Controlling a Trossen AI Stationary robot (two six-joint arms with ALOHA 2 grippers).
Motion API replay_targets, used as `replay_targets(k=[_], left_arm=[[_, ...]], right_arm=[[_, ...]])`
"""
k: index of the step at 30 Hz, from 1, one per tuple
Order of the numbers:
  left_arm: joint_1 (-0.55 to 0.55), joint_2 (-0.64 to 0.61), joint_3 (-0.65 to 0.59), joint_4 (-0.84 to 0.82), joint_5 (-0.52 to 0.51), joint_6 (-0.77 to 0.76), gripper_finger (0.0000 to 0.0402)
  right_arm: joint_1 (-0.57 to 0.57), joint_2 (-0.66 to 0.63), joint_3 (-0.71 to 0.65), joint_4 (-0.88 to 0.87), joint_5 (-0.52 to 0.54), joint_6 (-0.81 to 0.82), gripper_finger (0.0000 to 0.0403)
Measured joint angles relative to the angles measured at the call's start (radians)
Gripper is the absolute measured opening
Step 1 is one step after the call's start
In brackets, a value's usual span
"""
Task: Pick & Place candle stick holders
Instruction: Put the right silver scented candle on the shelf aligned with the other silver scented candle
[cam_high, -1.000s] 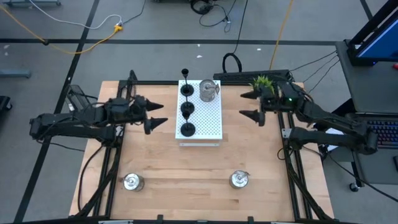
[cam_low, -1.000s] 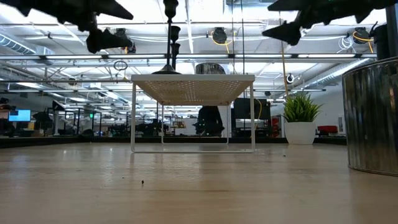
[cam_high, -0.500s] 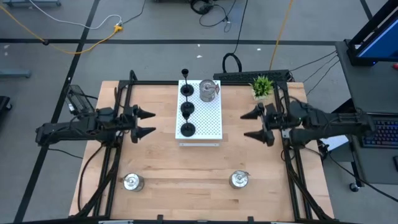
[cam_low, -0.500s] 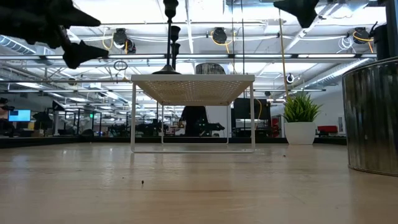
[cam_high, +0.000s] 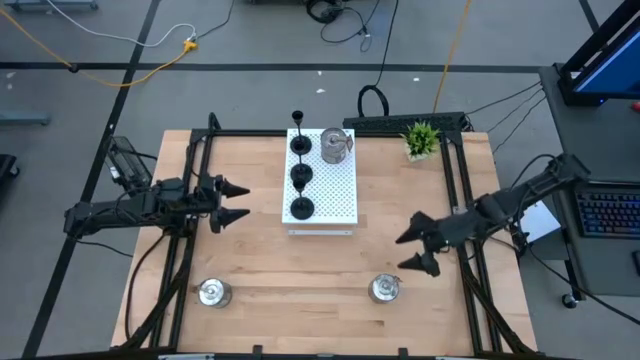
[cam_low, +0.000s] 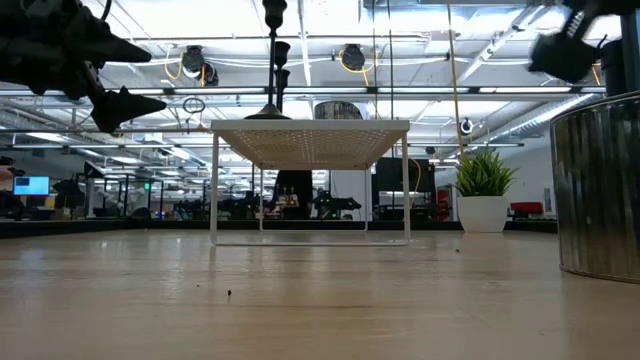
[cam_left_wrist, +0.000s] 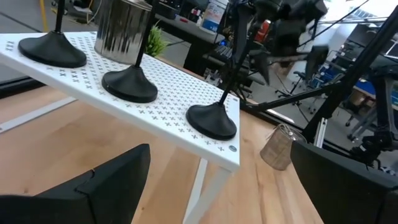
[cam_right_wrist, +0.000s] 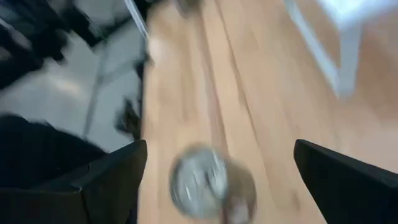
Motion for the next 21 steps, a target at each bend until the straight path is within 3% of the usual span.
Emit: replay_targets(k=[7,21], left_arm=[[0.000,0.000,0.000,0.000,0.006,-0.020,0.0392],[0.000,0.000,0.000,-0.003,0.006,-0.026,0.0392]], right_arm=[[0.063,0.036,0.000,-0.103,0.003,0.014,0.0400],[0.061,0.079,0.000,0.062,0.008,-0.053,0.0399]])
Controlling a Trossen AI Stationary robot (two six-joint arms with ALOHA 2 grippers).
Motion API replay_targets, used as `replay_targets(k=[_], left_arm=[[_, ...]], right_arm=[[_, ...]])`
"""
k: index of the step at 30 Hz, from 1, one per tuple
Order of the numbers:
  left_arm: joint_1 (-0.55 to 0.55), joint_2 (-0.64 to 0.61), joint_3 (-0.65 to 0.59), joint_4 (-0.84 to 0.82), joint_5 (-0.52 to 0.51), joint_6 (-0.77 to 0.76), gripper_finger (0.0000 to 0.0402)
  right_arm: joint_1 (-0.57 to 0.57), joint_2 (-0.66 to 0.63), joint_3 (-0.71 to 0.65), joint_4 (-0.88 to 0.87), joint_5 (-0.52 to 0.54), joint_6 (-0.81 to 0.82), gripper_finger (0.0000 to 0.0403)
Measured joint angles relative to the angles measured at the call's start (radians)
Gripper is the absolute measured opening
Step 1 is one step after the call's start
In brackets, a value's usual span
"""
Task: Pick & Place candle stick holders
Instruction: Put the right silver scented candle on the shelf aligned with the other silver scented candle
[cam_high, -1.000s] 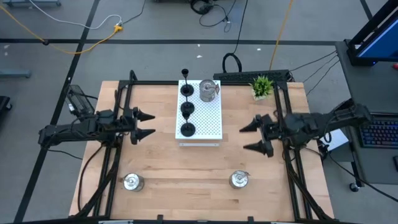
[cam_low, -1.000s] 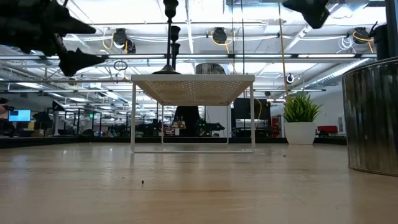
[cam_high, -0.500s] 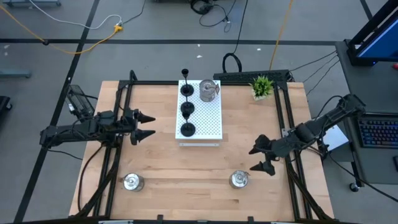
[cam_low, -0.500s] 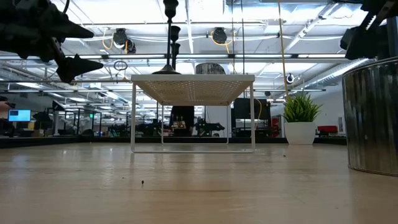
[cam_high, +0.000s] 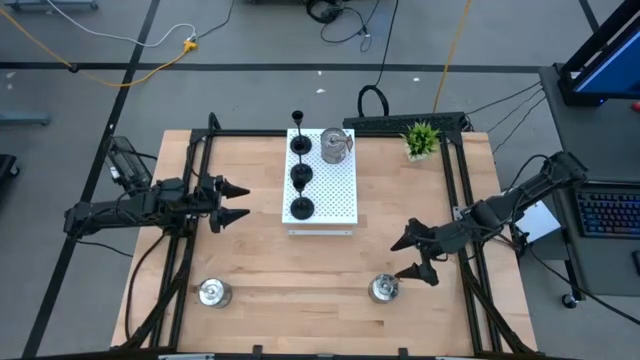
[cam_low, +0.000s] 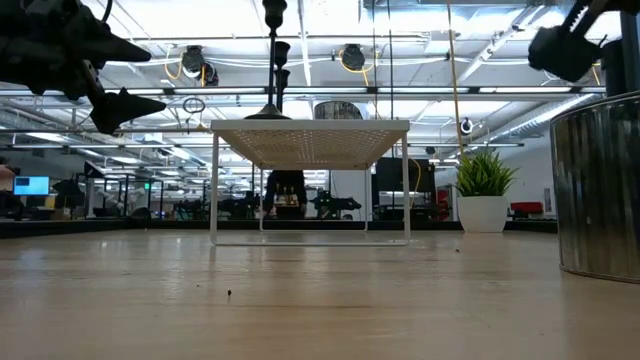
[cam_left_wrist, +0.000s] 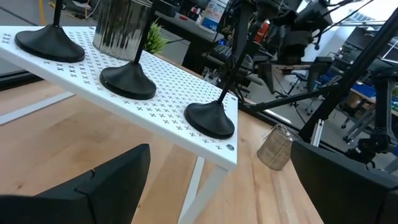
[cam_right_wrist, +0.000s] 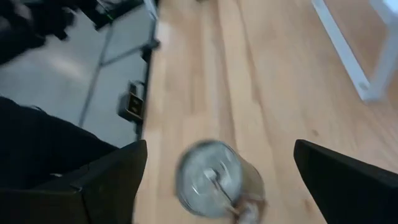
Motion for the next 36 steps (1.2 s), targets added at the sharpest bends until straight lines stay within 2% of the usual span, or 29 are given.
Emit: replay_targets(k=[6,9,14,18,21,29,33,36], left_arm=[[0.000,0.000,0.000,-0.014,0.000,-0.001,0.0392],[0.000,0.000,0.000,-0.015,0.000,-0.005,0.0392],[0.000,0.000,0.000,-0.015,0.000,-0.004,0.0392],[0.000,0.000,0.000,-0.015,0.001,-0.005,0.0392],[0.000,0.000,0.000,-0.016,0.001,-0.019,0.0392],[0.000,0.000,0.000,-0.022,0.035,-0.015,0.0392],[0.000,0.000,0.000,-0.022,0.036,-0.002,0.0392],[0.000,0.000,0.000,-0.022,0.036,0.003,0.0392]], right_arm=[[0.000,0.019,0.000,0.159,-0.001,-0.065,0.0398],[0.000,0.019,0.000,0.211,0.000,-0.150,0.0398],[0.000,0.020,0.000,0.201,0.076,-0.191,0.0398],[0.002,0.052,0.037,0.193,0.075,-0.263,0.0398],[0.008,0.116,0.124,0.103,0.075,-0.315,0.0397],[0.054,0.397,0.473,-0.360,0.070,-0.337,0.0397],[0.075,0.507,0.596,-0.481,0.022,-0.308,0.0397],[0.085,0.560,0.623,-0.496,-0.036,-0.262,0.0399]])
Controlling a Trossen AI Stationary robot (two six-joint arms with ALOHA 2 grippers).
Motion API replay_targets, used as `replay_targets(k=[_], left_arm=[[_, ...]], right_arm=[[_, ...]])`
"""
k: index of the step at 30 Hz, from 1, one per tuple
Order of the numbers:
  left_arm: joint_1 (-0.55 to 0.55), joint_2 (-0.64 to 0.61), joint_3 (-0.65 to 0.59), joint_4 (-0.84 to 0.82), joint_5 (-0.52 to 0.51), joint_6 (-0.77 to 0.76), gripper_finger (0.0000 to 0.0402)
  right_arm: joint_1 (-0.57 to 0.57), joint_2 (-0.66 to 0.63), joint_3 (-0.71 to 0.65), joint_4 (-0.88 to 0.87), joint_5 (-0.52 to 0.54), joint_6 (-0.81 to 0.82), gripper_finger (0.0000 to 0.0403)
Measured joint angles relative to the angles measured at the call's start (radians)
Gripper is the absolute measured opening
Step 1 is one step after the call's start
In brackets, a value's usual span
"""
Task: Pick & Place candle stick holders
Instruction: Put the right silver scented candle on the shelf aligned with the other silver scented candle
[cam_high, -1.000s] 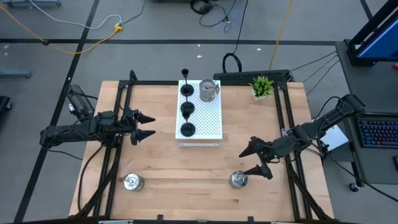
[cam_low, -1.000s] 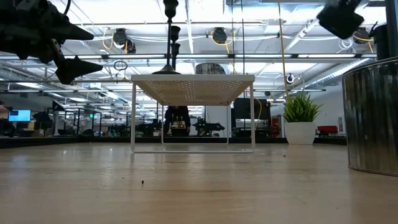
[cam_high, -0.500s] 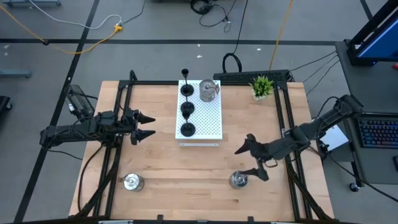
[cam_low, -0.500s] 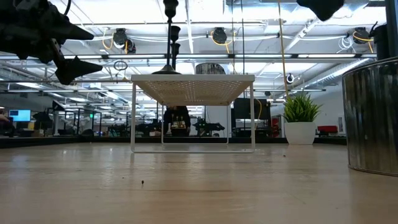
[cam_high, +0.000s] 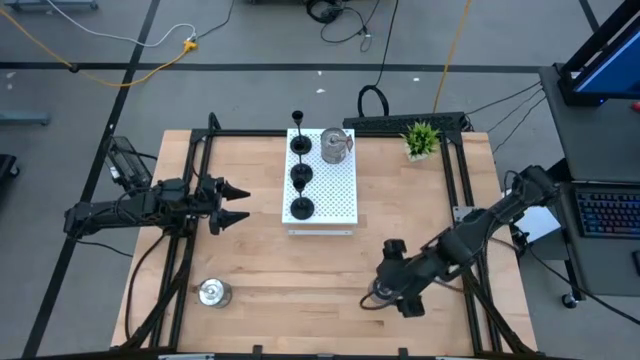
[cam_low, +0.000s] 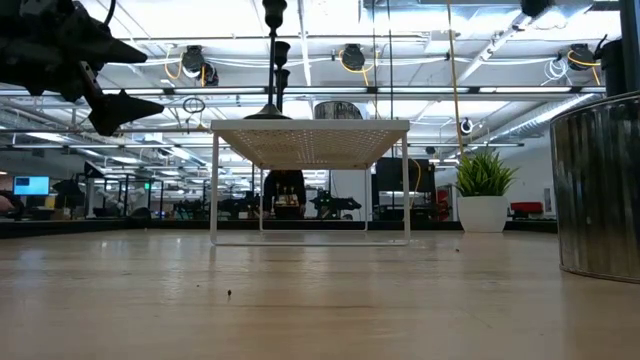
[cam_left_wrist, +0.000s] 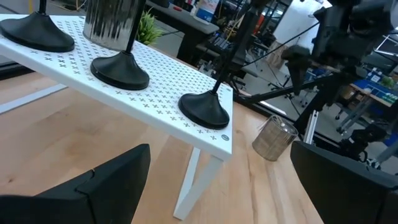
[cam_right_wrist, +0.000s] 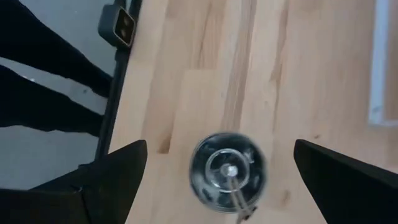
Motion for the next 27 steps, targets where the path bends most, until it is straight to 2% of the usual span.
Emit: replay_targets(k=[8,12,27], left_arm=[[0.000,0.000,0.000,0.000,0.045,0.011,0.0392],[0.000,0.000,0.000,0.000,0.056,0.012,0.0392],[0.000,0.000,0.000,0.000,0.080,0.027,0.0392]], right_arm=[[0.008,0.091,0.000,-0.032,-0.010,0.108,0.0397],[0.004,0.129,0.000,-0.056,0.034,0.124,0.0398],[0.002,0.220,0.000,-0.066,0.002,0.162,0.0397]])
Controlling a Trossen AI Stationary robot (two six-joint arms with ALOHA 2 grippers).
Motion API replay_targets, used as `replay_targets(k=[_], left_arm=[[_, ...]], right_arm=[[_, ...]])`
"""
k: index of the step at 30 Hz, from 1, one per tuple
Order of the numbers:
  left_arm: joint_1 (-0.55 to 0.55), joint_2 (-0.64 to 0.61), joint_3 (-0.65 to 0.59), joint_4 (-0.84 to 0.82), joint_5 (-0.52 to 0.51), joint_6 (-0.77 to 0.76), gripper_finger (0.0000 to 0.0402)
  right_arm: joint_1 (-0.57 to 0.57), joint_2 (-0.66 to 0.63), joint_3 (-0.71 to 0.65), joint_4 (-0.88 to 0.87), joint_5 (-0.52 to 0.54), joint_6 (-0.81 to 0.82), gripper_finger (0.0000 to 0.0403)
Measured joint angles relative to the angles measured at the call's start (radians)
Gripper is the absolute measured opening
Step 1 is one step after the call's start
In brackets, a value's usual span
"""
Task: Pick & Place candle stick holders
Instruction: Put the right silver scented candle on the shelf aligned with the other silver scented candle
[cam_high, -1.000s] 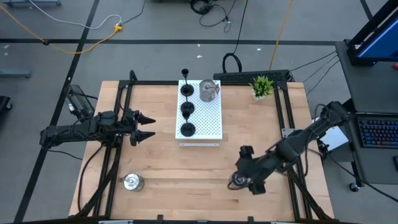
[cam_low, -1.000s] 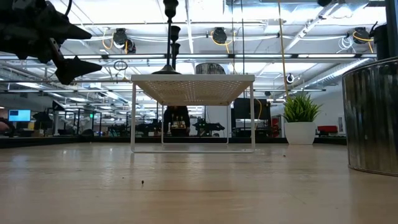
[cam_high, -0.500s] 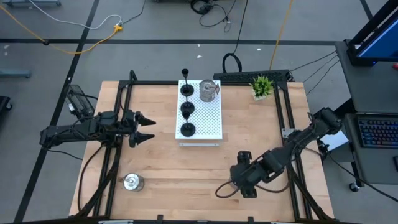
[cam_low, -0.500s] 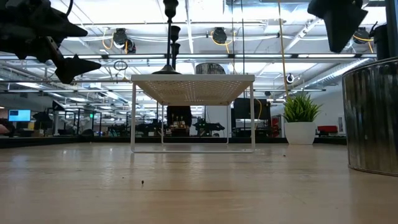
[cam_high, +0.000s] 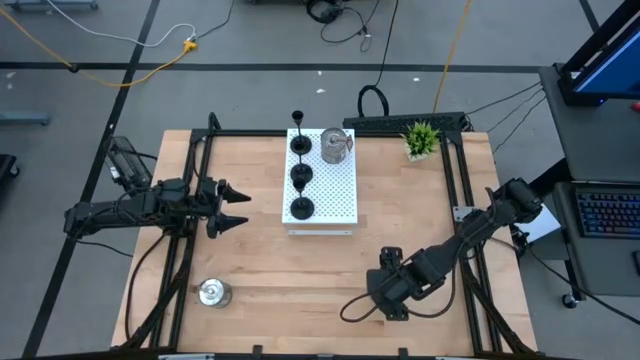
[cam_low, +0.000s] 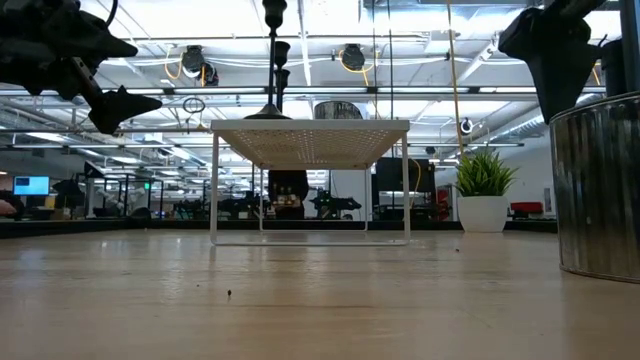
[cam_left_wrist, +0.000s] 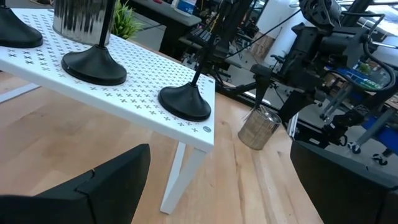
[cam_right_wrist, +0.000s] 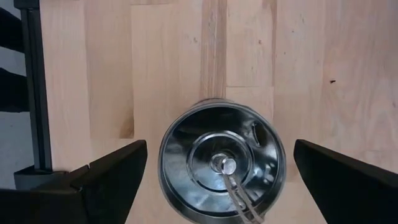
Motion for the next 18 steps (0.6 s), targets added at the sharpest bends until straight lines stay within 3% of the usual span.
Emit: replay_targets(k=[9,18], left_arm=[[0.000,0.000,0.000,0.000,0.000,0.005,0.0392],[0.000,0.000,0.000,0.000,0.000,0.017,0.0392]], right_arm=[[0.000,0.002,-0.007,0.011,-0.007,-0.001,0.0397],[-0.007,0.011,-0.109,0.053,-0.054,0.003,0.0397]])
